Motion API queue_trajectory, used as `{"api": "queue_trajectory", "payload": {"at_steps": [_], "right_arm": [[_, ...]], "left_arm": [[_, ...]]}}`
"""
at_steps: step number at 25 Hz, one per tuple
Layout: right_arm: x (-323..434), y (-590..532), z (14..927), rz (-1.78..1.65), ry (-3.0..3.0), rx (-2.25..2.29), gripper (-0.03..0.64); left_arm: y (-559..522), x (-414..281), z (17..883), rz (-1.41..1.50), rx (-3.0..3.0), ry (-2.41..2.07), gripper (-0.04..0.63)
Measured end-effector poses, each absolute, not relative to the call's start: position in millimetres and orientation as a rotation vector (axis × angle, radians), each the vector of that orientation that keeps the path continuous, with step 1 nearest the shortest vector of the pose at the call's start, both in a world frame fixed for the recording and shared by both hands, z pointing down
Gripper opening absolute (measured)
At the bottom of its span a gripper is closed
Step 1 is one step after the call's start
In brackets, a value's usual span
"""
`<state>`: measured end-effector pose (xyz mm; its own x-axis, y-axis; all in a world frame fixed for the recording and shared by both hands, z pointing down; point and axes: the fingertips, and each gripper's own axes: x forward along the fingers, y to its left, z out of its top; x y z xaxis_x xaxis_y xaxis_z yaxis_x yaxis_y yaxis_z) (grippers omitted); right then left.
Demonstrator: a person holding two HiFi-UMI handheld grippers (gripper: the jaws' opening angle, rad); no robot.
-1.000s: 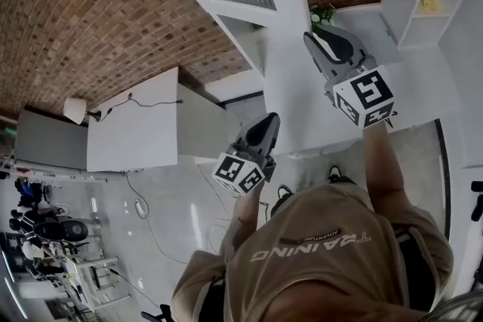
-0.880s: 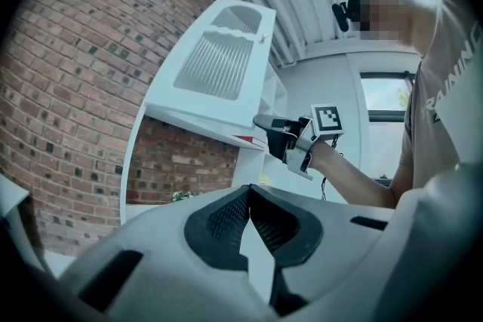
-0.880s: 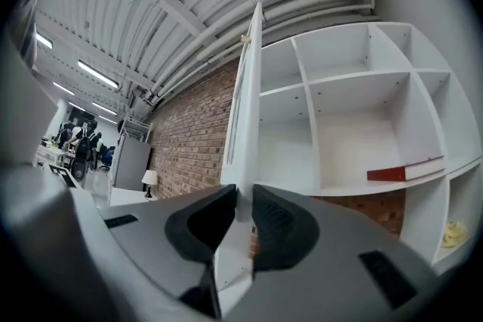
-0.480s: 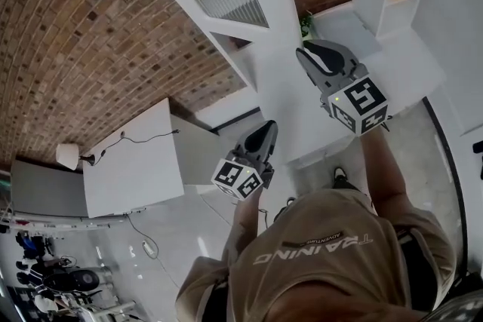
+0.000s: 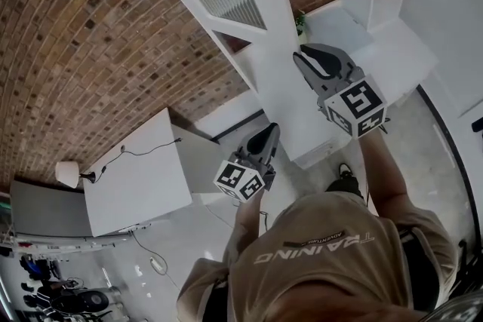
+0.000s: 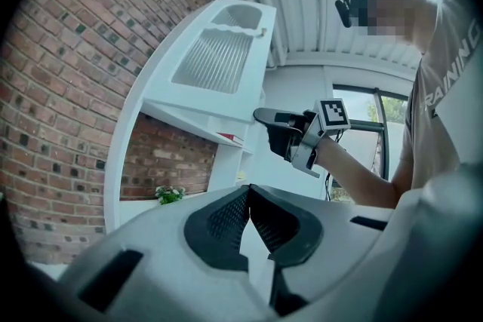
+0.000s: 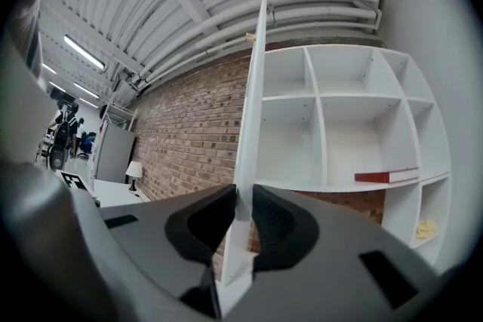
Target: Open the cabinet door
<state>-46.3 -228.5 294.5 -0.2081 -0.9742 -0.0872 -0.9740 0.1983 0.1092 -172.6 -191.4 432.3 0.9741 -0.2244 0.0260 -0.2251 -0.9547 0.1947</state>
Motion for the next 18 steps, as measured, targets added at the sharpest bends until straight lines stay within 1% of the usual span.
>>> {"api": "queue_trajectory", "payload": {"at_steps": [7, 11, 18], "right_arm": [[-81, -219, 291, -0.209, -2.437, 2.006, 0.070], [-103, -219, 292, -0.200, -2.446, 2.001, 0.071], [-139, -218, 294, -0.224, -2.425, 2.012, 0.071]], "left_arm": [[-183, -210, 438, 0.044, 2.910, -0.319, 0.008], [-189, -235, 441, 0.029, 2.905, -0.370, 0.008], [-185, -260, 443, -0.007, 2.894, -0.389, 0.008]]}}
